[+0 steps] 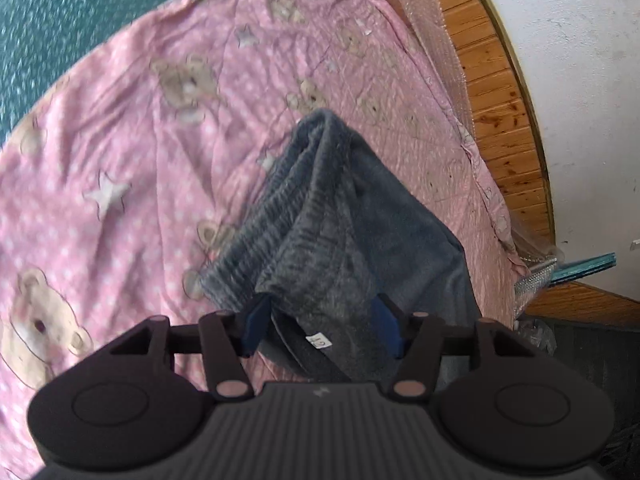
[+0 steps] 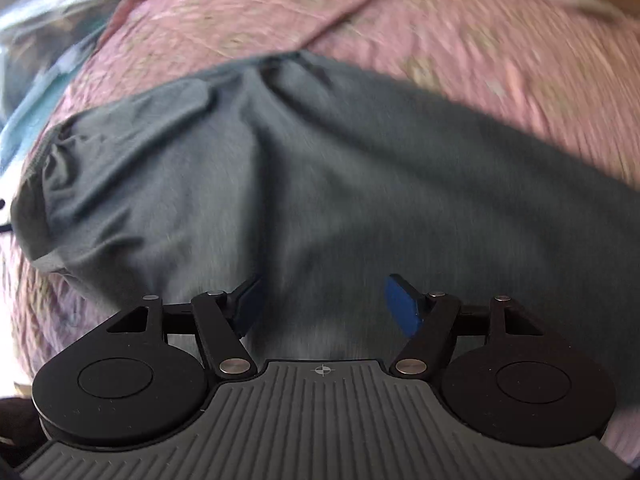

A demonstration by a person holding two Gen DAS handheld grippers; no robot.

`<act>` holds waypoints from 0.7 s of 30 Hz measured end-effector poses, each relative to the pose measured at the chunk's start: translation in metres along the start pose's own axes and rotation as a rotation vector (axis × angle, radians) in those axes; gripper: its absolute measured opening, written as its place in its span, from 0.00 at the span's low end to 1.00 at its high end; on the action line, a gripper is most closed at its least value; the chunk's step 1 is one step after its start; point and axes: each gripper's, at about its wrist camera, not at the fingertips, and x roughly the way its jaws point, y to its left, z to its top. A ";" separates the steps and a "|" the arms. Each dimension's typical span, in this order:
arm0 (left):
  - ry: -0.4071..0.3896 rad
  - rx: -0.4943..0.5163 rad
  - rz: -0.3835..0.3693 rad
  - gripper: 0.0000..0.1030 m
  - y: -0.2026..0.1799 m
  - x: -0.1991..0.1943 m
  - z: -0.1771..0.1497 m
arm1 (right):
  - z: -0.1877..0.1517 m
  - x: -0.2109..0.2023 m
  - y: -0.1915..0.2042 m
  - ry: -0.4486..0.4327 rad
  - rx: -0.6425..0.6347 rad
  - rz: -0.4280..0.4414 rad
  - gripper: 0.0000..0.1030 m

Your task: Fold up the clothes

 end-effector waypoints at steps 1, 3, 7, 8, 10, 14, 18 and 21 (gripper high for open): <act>-0.015 -0.018 0.020 0.55 -0.001 0.008 -0.003 | -0.008 -0.002 -0.007 -0.008 0.056 -0.007 0.67; -0.060 -0.044 0.056 0.54 -0.001 0.016 -0.006 | -0.023 -0.007 -0.021 -0.032 0.156 -0.018 0.67; -0.145 -0.059 0.170 0.15 -0.001 0.013 -0.007 | -0.032 -0.013 -0.051 -0.099 0.162 -0.075 0.66; -0.152 -0.077 0.166 0.13 0.004 0.009 -0.008 | -0.034 -0.007 -0.063 -0.068 0.152 -0.122 0.62; -0.164 -0.114 0.160 0.13 0.012 0.001 -0.010 | -0.043 0.008 -0.092 0.009 0.135 -0.223 0.53; -0.165 -0.119 0.156 0.15 0.019 0.000 -0.013 | -0.062 -0.002 -0.128 -0.045 0.115 -0.209 0.61; -0.177 -0.072 0.256 0.27 -0.003 -0.012 -0.018 | -0.066 -0.023 -0.133 -0.073 0.071 -0.243 0.60; -0.250 -0.031 0.341 0.52 -0.027 -0.039 -0.033 | -0.066 -0.050 -0.139 -0.168 0.113 -0.182 0.61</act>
